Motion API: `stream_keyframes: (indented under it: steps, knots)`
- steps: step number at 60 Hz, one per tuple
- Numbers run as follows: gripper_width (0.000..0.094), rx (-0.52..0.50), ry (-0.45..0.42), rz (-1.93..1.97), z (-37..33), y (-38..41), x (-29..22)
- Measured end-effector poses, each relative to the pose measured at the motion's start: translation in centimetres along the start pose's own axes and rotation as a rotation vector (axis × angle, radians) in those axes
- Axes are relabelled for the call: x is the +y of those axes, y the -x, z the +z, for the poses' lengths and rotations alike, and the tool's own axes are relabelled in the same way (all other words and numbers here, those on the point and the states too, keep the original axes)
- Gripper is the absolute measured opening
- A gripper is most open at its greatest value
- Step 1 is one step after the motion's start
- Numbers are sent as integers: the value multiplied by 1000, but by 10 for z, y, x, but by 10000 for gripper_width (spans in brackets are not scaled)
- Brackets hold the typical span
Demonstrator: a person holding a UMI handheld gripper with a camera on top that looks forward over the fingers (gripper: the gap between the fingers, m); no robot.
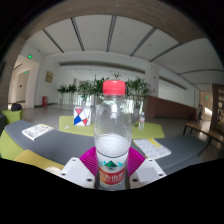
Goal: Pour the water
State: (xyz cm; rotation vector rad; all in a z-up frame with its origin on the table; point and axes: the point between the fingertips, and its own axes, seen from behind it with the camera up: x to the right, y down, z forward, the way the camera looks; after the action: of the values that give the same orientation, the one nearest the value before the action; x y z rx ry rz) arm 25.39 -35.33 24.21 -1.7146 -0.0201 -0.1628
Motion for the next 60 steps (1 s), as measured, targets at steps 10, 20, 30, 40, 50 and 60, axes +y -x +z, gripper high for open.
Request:
stream_keyframes:
  steps: [10,20,30,40,50,60]
  knots:
    - [339,-2,99,25,16,-26,83]
    - [340,-3,160,57,23,-16,153]
    - [455,13,103,69,13,-8,169]
    - [754,30,181,43,7,-14,169]
    - [864,83,250,71,-32,-17,150]
    - [855,101,285,83,-115,0,115]
